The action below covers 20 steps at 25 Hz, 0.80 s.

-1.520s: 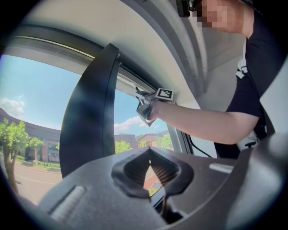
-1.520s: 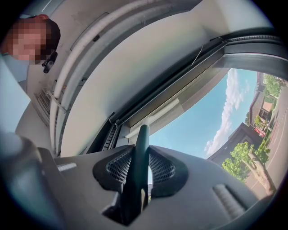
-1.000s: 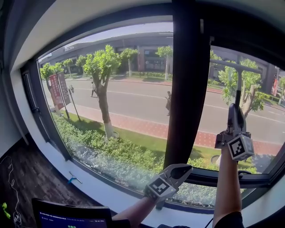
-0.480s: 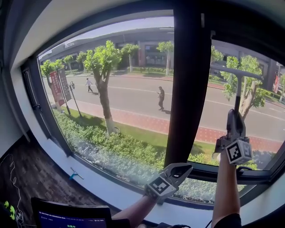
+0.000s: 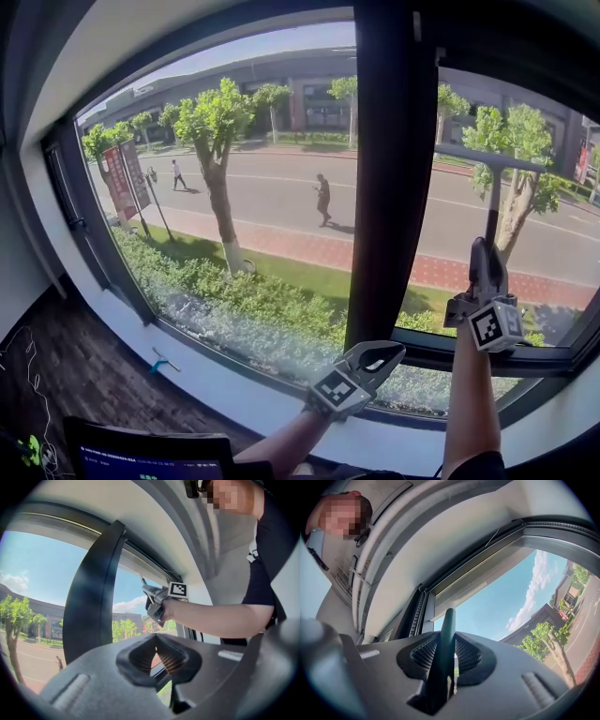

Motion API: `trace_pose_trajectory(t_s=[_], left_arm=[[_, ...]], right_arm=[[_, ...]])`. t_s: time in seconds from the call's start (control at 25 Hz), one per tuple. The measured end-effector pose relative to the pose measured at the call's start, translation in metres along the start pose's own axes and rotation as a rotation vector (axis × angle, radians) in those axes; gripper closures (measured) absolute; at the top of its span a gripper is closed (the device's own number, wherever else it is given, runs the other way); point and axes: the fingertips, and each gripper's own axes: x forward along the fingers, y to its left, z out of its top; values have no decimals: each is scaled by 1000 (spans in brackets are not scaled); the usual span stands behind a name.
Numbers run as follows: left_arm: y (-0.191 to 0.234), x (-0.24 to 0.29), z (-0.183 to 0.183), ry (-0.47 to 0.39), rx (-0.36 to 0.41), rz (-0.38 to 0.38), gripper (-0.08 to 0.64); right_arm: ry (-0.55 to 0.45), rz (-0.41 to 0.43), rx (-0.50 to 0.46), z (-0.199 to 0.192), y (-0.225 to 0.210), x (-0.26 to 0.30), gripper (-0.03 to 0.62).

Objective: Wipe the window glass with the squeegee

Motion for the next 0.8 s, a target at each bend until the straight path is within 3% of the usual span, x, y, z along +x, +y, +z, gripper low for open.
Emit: trace_pose_trajectory(t_s=[0.8], left_arm=[[-12,-14,-23,68,-15,6,558]], right_arm=[[70,-54,105,-54,-1,-56,494]])
